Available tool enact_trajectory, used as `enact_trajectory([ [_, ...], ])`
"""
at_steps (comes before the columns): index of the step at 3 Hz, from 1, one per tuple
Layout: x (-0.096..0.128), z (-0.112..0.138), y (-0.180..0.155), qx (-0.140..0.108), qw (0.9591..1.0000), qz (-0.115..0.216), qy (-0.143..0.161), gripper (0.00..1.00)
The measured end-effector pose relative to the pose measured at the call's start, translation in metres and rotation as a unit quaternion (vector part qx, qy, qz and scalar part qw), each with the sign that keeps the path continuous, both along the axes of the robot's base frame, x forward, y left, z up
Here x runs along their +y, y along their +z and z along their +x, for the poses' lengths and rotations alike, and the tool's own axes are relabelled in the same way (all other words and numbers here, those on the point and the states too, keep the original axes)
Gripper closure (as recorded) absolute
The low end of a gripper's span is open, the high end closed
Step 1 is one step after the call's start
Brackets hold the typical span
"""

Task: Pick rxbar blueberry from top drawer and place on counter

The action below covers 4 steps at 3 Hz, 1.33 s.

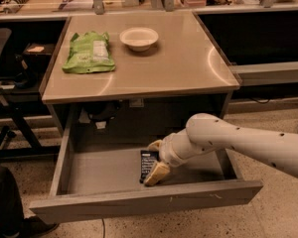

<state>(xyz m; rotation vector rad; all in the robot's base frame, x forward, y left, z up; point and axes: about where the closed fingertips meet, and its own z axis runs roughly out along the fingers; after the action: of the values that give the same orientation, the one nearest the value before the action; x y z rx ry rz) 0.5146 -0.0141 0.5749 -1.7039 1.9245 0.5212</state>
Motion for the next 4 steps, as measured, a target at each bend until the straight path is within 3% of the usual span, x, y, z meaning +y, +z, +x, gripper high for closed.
enact_trajectory([
  [1, 0.0, 0.0, 0.0, 0.0, 1.0, 0.0, 0.0, 1.0],
  [3, 0.0, 0.0, 0.014, 0.0, 1.0, 0.0, 0.0, 1.0],
  [4, -0.004, 0.004, 0.014, -0.006, 0.9999, 0.0, -0.014, 1.0],
])
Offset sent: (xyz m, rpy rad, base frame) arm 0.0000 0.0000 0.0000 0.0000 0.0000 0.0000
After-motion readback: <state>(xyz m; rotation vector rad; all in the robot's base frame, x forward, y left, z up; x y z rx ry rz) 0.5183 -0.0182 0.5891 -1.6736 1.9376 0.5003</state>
